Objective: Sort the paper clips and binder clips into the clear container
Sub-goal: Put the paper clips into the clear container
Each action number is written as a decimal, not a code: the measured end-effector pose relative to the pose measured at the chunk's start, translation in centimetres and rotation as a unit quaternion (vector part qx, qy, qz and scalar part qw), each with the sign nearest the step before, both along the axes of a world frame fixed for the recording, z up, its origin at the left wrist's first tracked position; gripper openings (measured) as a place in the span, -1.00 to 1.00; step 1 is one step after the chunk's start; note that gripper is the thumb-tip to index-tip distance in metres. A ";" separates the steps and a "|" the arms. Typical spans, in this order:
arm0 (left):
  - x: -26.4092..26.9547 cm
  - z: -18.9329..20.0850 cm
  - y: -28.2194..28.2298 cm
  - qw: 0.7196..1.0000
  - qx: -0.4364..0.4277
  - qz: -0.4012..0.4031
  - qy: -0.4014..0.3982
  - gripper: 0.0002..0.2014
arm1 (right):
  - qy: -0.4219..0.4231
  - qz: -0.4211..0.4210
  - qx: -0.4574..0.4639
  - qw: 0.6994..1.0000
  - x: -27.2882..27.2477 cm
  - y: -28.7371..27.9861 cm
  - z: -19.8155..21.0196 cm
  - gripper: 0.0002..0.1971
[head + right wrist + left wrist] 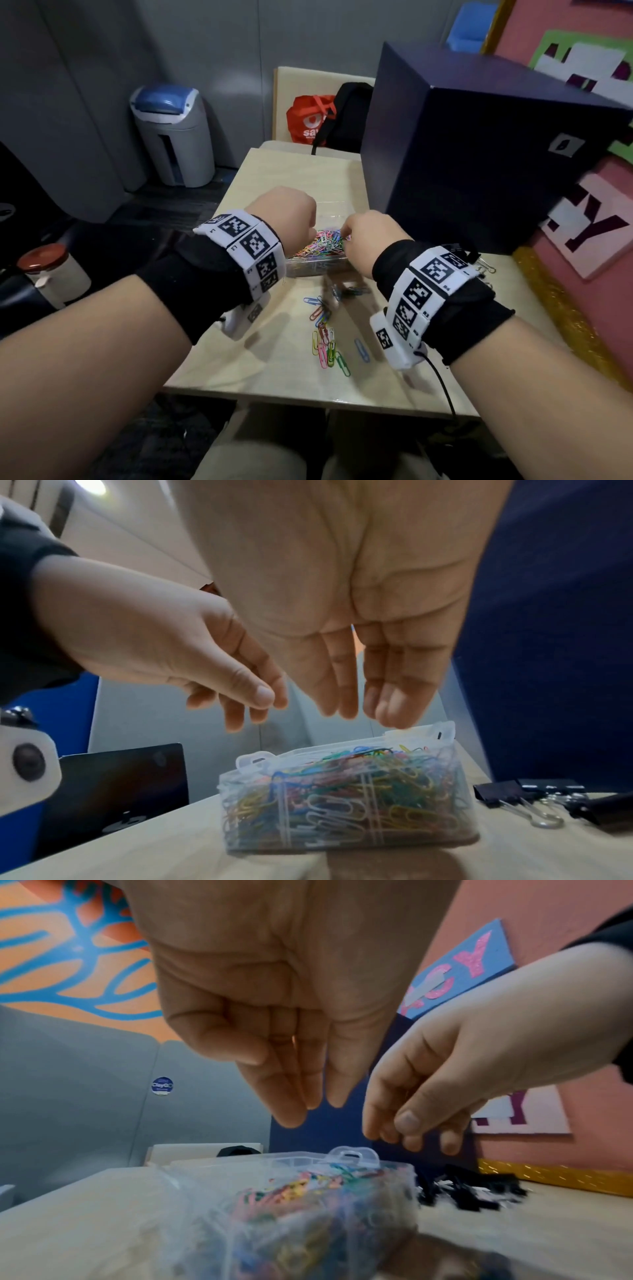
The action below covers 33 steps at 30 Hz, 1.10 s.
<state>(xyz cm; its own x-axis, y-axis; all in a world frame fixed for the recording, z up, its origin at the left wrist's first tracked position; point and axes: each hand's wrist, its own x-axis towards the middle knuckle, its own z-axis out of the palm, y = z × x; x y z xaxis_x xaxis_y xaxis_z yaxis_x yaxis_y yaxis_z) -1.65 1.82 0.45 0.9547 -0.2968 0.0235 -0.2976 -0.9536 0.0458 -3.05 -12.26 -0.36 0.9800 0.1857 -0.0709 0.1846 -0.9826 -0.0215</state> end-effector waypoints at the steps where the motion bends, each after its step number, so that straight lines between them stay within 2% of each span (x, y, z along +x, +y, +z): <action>1: -0.3 -0.2 -0.2 1.000 0.007 -0.010 0.004 -0.76 | 0.024 0.012 -0.032 0.999 -0.3 -0.1 -0.2 -0.70; 3: -1.1 -0.8 -0.6 0.998 0.033 -0.028 0.044 -0.79 | 0.080 0.033 -0.085 0.993 -1.1 -0.2 -0.9 -0.67; 5: -1.9 -1.8 -1.1 0.991 0.068 -0.044 0.104 -0.78 | 0.124 0.040 -0.081 0.988 -2.1 0.0 -2.3 -0.62; 8: -2.8 -3.4 -1.6 0.978 0.117 -0.073 0.157 -0.61 | 0.160 0.043 -0.060 0.984 -3.1 0.1 -4.1 -0.46; 10: -3.4 -4.0 -2.0 0.975 0.121 -0.079 0.170 -0.55 | 0.152 0.053 -0.054 0.985 -3.2 -0.2 -4.4 -0.45; 14: -3.4 -4.0 -3.0 0.973 0.143 -0.082 0.159 -0.69 | 0.110 0.079 -0.061 0.989 -2.9 -0.7 -3.9 -0.70; 18: -3.1 -3.5 -3.8 0.967 0.188 -0.087 0.151 -0.61 | 0.107 0.084 -0.088 0.987 -2.4 -0.7 -3.6 -0.71; 22: -3.1 -3.2 -4.3 0.962 0.204 -0.072 0.166 -0.78 | 0.116 0.072 -0.108 0.985 -2.0 -0.4 -3.7 -0.74; 25: -3.1 -3.6 -3.9 0.971 0.174 -0.065 0.149 -0.62 | 0.128 0.060 -0.128 0.982 -1.8 -0.3 -3.7 -0.79; 27: -2.8 -4.0 -3.6 0.973 0.161 -0.061 0.151 -0.61 | 0.127 0.054 -0.138 0.981 -1.4 -0.4 -3.7 -0.81; 33: -2.6 -4.2 -2.9 0.976 0.139 -0.069 0.152 -0.90 | 0.113 0.028 -0.085 0.990 -0.6 -0.8 -2.9 -0.75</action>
